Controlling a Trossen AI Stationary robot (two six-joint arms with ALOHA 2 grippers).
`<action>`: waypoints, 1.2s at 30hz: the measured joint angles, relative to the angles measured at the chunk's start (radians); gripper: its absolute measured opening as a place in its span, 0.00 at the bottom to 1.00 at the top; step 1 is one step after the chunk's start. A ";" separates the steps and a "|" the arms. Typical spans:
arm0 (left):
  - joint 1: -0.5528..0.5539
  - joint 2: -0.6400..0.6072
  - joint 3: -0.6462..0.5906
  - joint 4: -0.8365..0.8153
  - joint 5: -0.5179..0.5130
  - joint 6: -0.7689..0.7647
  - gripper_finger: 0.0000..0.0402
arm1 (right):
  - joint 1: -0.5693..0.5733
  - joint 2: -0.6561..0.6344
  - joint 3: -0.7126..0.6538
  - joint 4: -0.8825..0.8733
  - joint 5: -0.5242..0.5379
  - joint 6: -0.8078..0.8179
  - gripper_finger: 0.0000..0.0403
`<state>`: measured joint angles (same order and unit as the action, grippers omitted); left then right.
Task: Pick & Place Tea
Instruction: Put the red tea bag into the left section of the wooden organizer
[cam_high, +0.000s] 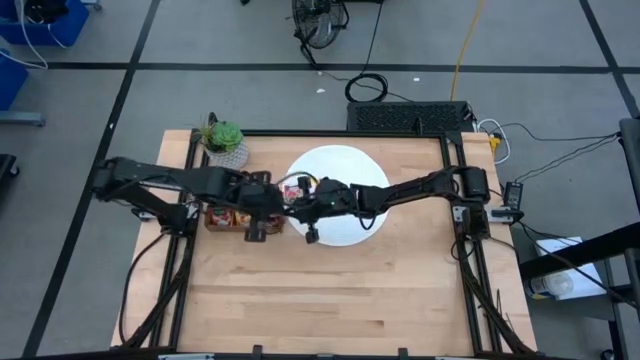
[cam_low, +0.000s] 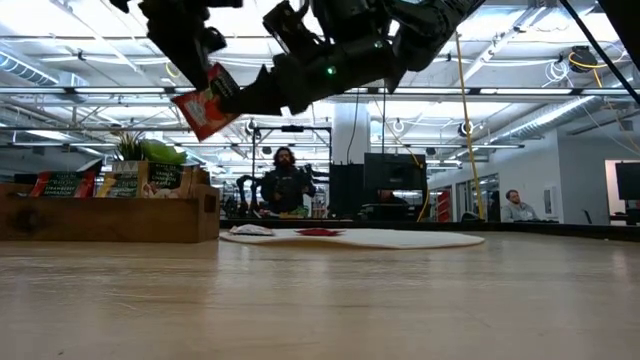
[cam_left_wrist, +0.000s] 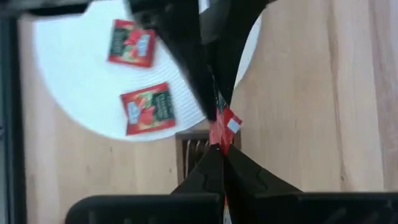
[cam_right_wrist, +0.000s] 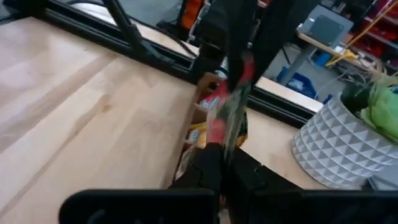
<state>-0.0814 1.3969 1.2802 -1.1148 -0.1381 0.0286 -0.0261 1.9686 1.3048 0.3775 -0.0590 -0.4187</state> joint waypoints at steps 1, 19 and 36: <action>0.000 -0.024 -0.010 0.002 -0.005 -0.011 0.00 | 0.000 -0.001 0.000 -0.015 0.009 0.011 0.00; -0.072 -0.687 -0.653 0.137 -0.162 -0.621 0.00 | 0.019 -0.077 -0.079 -0.057 0.006 0.003 0.00; -0.191 -0.670 -0.625 -0.123 -0.214 -1.025 0.00 | 0.022 -0.163 -0.288 0.186 0.006 0.015 0.00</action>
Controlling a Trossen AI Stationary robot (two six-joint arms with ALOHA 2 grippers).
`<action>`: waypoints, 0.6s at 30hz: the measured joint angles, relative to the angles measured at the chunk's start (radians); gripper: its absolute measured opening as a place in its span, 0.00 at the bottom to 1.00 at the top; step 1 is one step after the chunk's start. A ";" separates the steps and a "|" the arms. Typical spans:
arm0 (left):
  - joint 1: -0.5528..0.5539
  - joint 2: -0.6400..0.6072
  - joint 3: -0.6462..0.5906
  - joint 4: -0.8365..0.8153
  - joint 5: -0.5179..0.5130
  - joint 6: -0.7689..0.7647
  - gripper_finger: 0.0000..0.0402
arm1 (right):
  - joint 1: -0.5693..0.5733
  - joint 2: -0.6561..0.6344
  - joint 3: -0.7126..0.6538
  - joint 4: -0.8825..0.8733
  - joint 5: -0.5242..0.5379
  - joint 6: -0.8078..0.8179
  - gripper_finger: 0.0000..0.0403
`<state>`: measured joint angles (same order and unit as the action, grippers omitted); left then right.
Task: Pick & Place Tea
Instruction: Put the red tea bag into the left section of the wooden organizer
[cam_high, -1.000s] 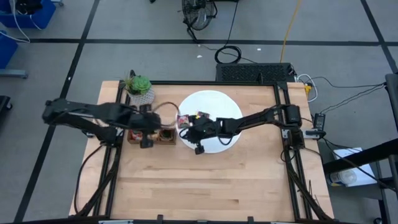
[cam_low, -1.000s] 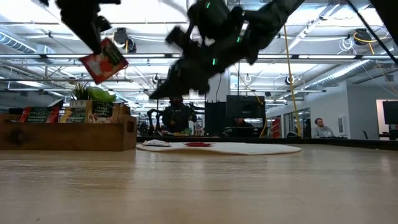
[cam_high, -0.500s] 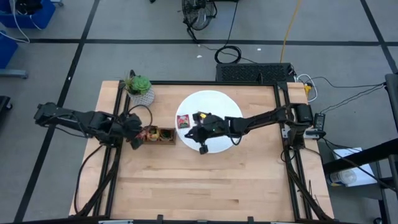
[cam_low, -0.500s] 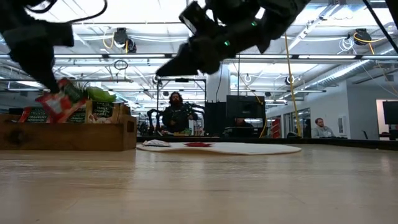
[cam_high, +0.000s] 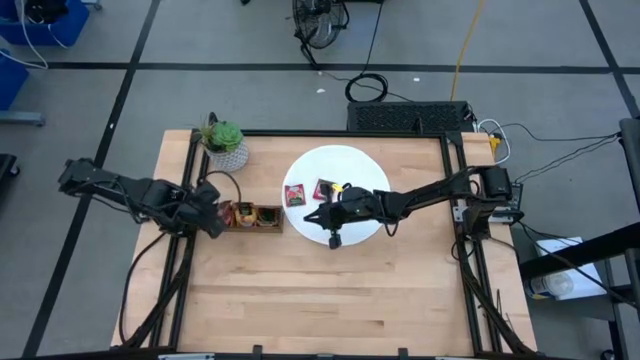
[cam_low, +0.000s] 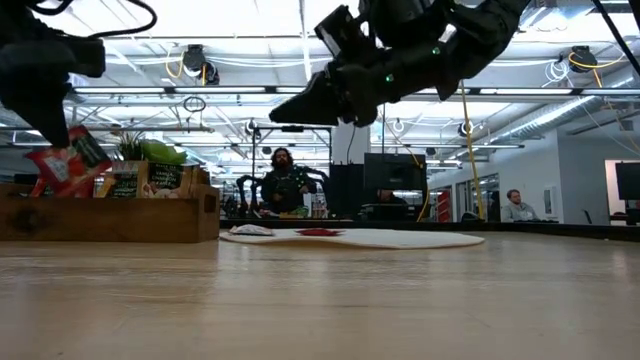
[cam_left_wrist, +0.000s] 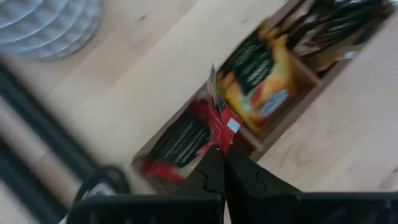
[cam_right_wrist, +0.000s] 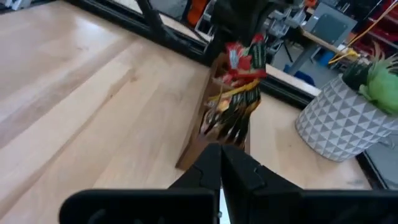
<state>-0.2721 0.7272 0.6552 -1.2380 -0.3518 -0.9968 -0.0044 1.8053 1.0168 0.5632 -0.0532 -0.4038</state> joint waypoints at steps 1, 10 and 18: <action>-0.002 0.013 0.011 -0.024 -0.002 -0.020 0.00 | 0.000 0.000 0.000 0.000 0.000 0.000 0.00; -0.005 0.130 -0.029 -0.010 0.010 -0.079 0.00 | 0.000 0.002 -0.002 -0.007 -0.001 0.003 0.00; -0.004 0.221 -0.044 0.027 0.047 -0.086 0.09 | 0.001 0.002 -0.002 -0.007 -0.003 0.002 0.00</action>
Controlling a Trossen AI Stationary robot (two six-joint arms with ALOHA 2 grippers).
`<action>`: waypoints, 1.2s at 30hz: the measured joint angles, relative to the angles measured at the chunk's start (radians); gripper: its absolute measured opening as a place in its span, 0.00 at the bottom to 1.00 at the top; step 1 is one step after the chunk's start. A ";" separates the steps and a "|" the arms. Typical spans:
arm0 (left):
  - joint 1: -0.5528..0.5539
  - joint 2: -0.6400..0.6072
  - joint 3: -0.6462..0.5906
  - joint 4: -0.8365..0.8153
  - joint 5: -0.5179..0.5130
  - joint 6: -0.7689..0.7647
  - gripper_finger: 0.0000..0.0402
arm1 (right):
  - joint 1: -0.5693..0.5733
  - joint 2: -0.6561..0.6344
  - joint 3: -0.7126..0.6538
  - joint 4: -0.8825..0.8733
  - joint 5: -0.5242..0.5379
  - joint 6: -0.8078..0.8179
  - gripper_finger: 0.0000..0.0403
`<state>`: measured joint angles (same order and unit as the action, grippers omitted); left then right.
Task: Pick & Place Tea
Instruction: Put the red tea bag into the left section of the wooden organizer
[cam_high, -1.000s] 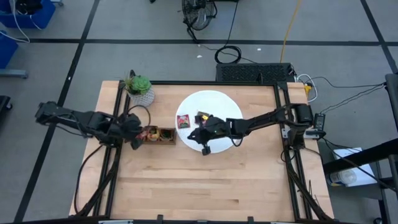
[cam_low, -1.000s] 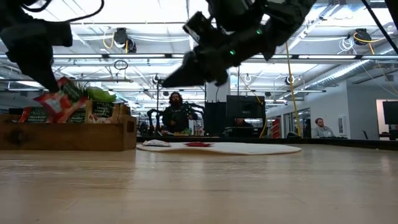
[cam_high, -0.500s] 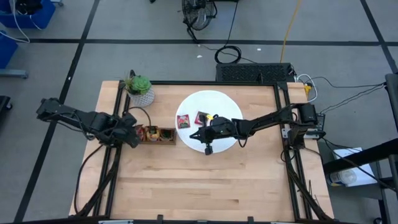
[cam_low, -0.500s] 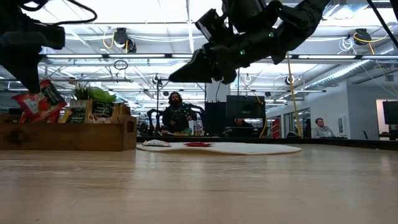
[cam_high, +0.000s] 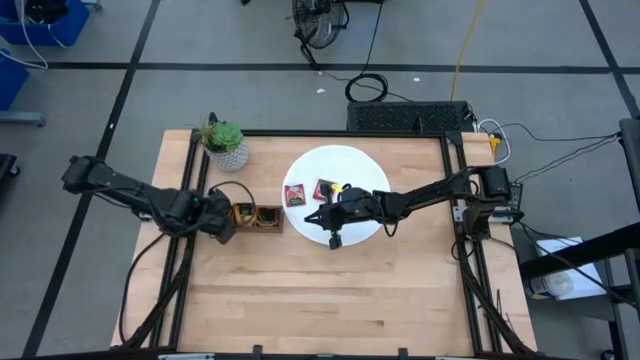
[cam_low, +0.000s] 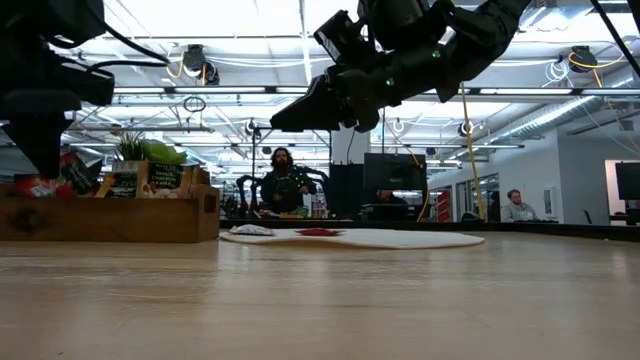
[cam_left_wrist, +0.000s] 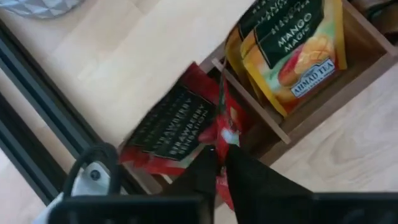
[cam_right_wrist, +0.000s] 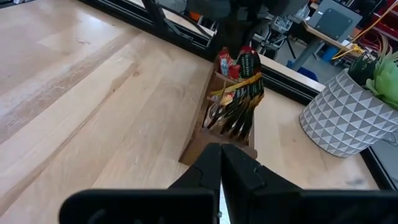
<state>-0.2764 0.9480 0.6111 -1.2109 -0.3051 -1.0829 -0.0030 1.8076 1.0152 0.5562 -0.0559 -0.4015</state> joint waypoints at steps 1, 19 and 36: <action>0.000 0.005 0.002 0.003 0.008 0.002 0.11 | 0.000 0.000 0.000 -0.001 0.000 0.000 0.00; 0.000 0.007 0.180 -0.157 0.018 -0.039 0.37 | 0.018 0.000 0.000 -0.007 0.001 0.022 0.00; 0.043 0.194 0.229 0.002 0.150 0.060 0.02 | 0.018 0.000 -0.066 0.068 0.000 0.023 0.00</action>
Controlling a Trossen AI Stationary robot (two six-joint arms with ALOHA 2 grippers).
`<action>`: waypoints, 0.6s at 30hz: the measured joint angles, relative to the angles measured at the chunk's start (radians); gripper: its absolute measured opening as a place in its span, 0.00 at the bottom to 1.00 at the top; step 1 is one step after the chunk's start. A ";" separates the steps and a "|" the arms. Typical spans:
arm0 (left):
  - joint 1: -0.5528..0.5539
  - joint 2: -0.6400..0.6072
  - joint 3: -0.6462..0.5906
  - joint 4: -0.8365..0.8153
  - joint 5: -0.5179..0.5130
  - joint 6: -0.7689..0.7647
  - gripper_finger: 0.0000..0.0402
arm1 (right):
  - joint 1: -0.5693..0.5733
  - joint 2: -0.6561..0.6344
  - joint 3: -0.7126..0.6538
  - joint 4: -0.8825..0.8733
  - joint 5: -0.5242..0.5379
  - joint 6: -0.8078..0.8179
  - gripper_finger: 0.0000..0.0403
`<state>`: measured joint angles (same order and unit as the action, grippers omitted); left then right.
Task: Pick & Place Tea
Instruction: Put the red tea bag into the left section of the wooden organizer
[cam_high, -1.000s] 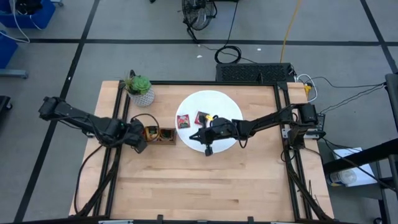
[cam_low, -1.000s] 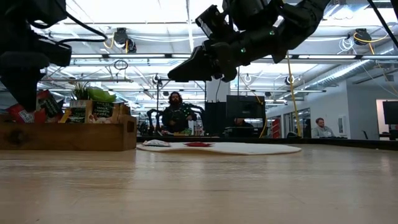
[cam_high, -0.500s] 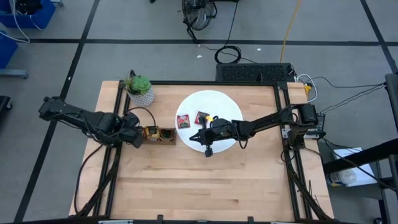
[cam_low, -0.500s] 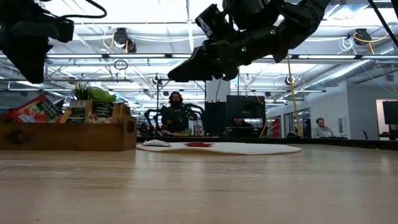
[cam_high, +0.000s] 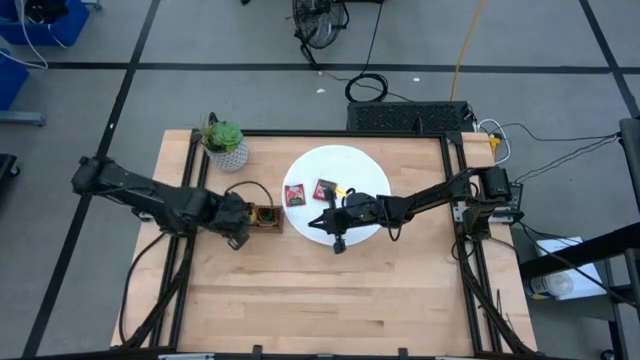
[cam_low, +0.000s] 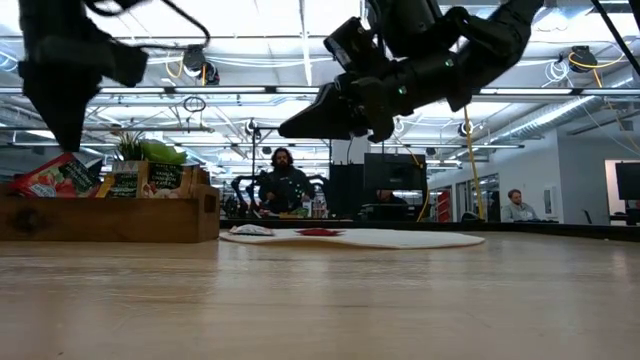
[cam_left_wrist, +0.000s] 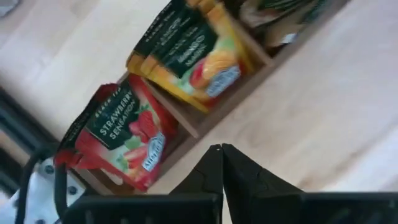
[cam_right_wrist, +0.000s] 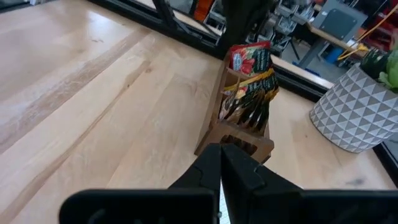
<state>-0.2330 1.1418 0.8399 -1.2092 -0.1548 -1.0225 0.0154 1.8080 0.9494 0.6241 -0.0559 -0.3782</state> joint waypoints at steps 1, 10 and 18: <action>0.011 0.028 0.000 -0.008 0.006 -0.001 0.02 | 0.000 0.000 -0.013 0.022 0.000 0.000 0.00; 0.099 0.245 -0.001 -0.173 0.042 -0.037 0.01 | 0.008 0.000 -0.079 0.120 0.002 0.037 0.00; 0.106 0.331 -0.001 -0.174 0.001 -0.063 0.01 | 0.034 0.000 -0.079 0.121 0.002 0.011 0.00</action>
<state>-0.1273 1.4724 0.8391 -1.3834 -0.1539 -1.0855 0.0498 1.8080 0.8700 0.7448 -0.0540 -0.3667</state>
